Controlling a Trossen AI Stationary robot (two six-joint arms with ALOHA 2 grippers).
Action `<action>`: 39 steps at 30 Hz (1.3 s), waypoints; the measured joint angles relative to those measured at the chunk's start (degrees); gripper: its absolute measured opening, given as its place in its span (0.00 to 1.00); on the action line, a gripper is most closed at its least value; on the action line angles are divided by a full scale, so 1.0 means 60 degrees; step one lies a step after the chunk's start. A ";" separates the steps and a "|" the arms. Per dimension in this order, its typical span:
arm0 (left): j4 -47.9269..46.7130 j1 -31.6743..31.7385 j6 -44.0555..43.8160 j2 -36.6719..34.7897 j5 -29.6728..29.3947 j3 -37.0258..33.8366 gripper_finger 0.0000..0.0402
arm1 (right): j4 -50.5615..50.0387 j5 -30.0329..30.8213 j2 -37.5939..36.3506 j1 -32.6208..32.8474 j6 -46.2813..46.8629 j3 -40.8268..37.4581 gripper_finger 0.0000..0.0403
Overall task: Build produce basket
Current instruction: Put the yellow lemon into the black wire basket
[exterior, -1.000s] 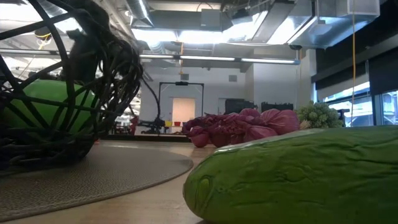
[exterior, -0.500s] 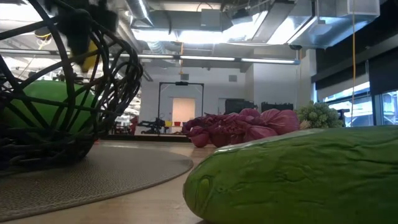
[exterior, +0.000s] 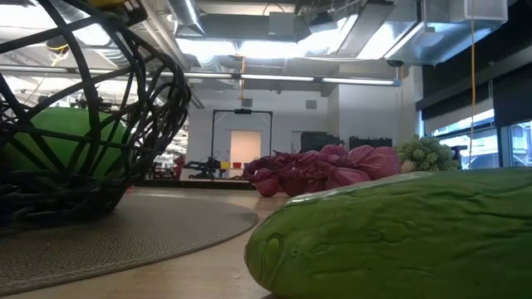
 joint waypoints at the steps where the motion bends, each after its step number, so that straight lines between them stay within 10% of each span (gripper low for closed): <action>1: 0.0040 -0.0230 -0.0096 0.0152 -0.0102 0.0000 0.42 | -0.0055 -0.0245 0.0000 -0.0003 0.0006 0.0000 0.62; 13: 0.2199 -0.2110 -0.0814 0.2370 -0.0465 -0.0004 0.42 | -0.0393 -0.2405 0.0063 0.0005 -0.0023 -0.0164 0.62; 39: 0.2948 -0.2086 -0.1979 0.4032 -0.0948 0.0000 0.49 | -0.0342 -0.2486 0.0069 0.0219 -0.0599 -0.0164 0.62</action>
